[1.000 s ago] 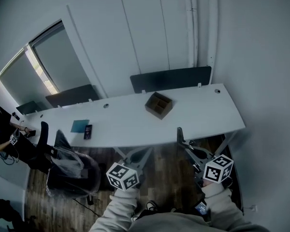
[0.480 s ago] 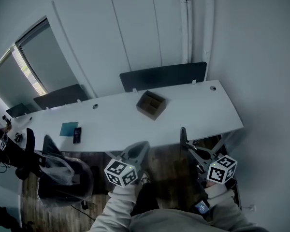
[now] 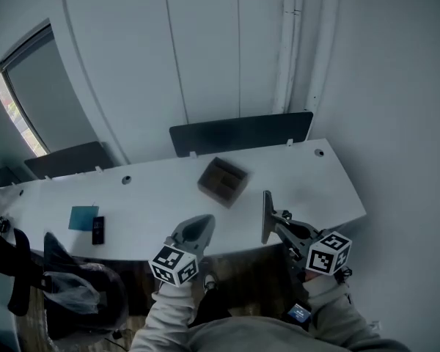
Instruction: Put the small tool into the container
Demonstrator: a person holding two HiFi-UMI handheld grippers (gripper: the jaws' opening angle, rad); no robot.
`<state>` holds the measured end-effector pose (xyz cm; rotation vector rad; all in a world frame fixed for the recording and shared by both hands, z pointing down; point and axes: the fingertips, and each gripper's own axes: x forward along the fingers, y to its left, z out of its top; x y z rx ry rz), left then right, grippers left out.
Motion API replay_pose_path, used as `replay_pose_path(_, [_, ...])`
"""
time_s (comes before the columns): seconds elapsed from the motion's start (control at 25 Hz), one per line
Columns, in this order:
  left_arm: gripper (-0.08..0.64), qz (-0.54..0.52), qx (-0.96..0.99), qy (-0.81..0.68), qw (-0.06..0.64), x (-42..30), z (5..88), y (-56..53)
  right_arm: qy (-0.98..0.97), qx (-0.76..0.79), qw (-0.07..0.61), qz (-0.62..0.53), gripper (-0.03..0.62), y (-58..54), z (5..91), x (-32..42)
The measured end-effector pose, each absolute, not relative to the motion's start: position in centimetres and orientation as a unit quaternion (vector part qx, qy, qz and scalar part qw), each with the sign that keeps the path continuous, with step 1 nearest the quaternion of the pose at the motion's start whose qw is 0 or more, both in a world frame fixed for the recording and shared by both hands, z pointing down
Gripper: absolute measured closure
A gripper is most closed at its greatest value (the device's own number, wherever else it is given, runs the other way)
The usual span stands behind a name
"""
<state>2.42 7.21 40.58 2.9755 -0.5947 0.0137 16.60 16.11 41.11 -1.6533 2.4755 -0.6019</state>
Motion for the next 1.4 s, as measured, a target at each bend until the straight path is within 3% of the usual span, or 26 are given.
replay_pose_path(0.72, [0.565, 0.033, 0.981, -0.158, 0.108, 4.6, 40.3, -22.9, 0.764, -0.605, 0.022, -0.222, 0.571, -11.6, 38.8, 19.7])
replay_pose_path(1.16, [0.565, 0.01, 0.985, -0.102, 0.14, 9.2, 41.9, -24.0, 0.753, -0.613, 0.004, -0.241, 0.571, -13.9, 42.2, 23.1])
replay_pose_path(1.4, [0.565, 0.035, 0.99, -0.09, 0.105, 11.5, 41.0, -24.0, 0.768, -0.593, 0.005, -0.242, 0.571, -16.1, 41.9, 24.8])
